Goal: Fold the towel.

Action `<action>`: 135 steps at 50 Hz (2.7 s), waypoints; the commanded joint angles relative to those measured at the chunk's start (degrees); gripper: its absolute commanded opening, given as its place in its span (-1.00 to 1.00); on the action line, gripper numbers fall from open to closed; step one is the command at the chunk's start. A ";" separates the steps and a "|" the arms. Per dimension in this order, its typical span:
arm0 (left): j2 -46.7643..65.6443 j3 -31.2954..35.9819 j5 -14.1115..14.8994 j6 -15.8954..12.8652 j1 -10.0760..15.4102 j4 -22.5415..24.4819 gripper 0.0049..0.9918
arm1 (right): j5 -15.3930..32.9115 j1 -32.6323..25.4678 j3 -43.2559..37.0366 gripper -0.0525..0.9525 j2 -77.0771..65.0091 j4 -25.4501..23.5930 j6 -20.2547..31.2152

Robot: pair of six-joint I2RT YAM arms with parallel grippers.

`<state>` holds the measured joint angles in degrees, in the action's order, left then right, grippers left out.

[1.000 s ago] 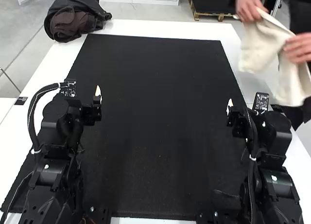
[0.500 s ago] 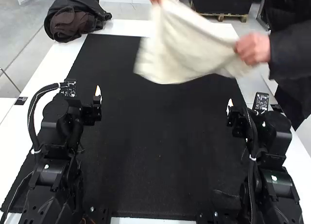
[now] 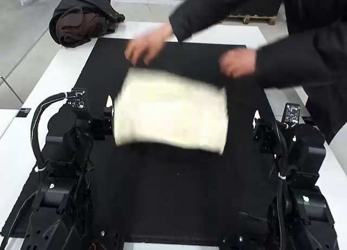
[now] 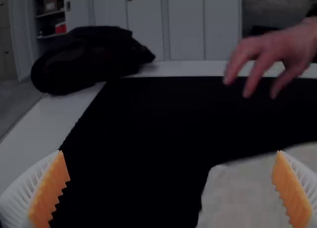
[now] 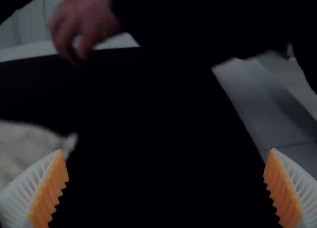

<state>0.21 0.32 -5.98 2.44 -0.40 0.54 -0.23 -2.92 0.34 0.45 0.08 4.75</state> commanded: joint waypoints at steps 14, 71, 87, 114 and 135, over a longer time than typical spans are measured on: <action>-0.47 -0.23 0.62 0.46 -0.12 0.17 0.94 | -1.35 -0.77 -0.25 0.92 -0.36 -0.25 0.43; -0.47 -0.23 0.62 0.46 -0.12 0.17 0.94 | -1.26 -0.77 -0.34 0.92 -0.27 -0.25 0.43; -0.47 -0.23 0.62 0.46 -0.12 0.17 0.94 | -1.26 -0.69 -0.34 0.92 -0.27 -0.25 0.43; -0.47 -0.23 0.62 0.46 -0.12 0.17 0.94 | -1.26 -0.77 -0.25 0.92 -0.36 -0.25 0.43; -0.47 -0.23 0.70 -1.65 -0.04 1.31 0.93 | -1.35 -0.60 -0.25 0.92 -0.36 6.95 8.17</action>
<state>0.21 0.32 -5.98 2.37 -0.40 1.19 -0.69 -2.92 0.34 0.45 4.05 7.25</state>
